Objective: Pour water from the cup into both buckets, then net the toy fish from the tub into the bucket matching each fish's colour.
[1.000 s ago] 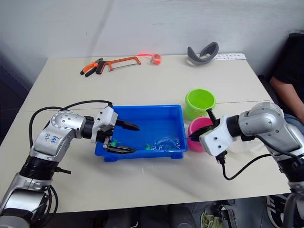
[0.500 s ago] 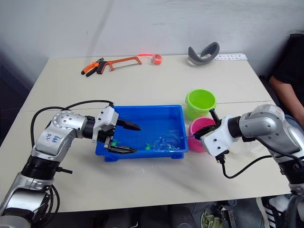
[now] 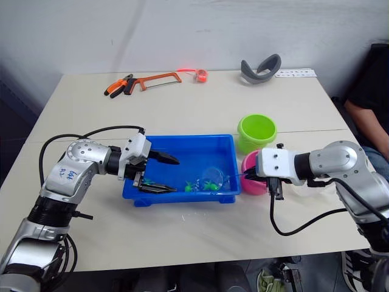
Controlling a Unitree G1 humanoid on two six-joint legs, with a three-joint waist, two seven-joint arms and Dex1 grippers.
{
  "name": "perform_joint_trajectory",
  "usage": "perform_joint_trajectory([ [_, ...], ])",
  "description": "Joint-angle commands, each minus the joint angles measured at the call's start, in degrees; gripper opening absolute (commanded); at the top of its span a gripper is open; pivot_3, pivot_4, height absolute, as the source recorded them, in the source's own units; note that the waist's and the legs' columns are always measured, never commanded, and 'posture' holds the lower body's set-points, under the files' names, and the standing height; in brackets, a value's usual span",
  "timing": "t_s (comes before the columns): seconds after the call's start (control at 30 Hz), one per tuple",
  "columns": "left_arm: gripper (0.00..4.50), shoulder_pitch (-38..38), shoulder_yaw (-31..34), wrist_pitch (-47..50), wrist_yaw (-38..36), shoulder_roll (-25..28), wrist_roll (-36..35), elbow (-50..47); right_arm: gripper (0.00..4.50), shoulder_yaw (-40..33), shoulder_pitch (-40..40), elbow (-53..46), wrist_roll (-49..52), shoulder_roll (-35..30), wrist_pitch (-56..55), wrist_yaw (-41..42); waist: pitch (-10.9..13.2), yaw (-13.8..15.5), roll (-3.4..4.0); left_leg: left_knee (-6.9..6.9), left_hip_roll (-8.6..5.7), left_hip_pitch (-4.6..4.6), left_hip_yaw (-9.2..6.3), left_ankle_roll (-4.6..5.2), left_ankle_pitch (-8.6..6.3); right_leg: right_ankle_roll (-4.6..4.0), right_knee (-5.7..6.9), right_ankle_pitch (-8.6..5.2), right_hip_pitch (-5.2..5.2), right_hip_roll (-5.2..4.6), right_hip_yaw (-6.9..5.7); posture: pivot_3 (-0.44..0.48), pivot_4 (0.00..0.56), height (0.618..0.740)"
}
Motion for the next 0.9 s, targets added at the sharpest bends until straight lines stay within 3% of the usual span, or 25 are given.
perform_joint_trajectory([
  [0.03, 4.45, -1.3, 0.4, -1.2, -0.4, -0.3, -0.6, 0.4, 0.0, -3.6, 0.6, -2.8, 4.0, 0.5, 8.2, -2.1, 0.0, 0.1, 0.0, -0.01, 0.0, -0.01, 0.0, 0.0, 0.0, 0.0, 0.0, 0.0, -0.01, 0.0, 0.0, 0.0, 0.15, 0.74],
  [0.27, 4.45, -3.0, 1.1, -1.9, -0.2, -0.8, -0.8, 3.5, 0.0, -6.5, 1.7, -4.8, 9.2, 2.0, 18.2, -5.2, 0.0, 0.8, 0.0, -0.01, -0.02, -0.07, 0.01, 0.0, 0.0, 0.0, -0.01, 0.0, -0.07, 0.01, 0.0, 0.0, 0.15, 0.74],
  [0.63, 4.45, -10.2, 4.1, 2.8, 6.3, -7.7, -3.3, 9.7, 0.0, -26.2, 3.9, -12.1, 22.1, 3.1, 36.2, -17.5, 0.0, 1.4, 0.0, 0.01, -0.08, -0.19, -0.11, 0.01, -0.01, 0.01, -0.03, 0.0, -0.07, -0.03, -0.06, 0.0, 0.15, 0.74],
  [0.8, 4.45, -13.2, 4.9, 2.7, 10.1, -11.7, -3.4, 12.4, 0.0, -32.6, 6.3, -11.0, 20.4, -0.1, 36.7, -20.0, 0.0, 1.4, 0.0, 0.0, -0.07, -0.21, -0.11, 0.01, -0.01, 0.01, -0.06, 0.0, -0.08, 0.02, -0.06, 0.0, 0.15, 0.74],
  [0.9, 4.45, -14.7, 5.4, 2.2, 12.2, -13.4, -2.9, 14.2, 0.0, -32.8, 7.6, -8.5, 16.5, -2.1, 33.1, -21.5, 0.0, 1.3, 0.0, 0.0, -0.06, -0.22, -0.09, 0.01, -0.01, 0.03, -0.1, 0.02, -0.08, 0.42, 0.02, 0.0, 0.15, 0.74],
])
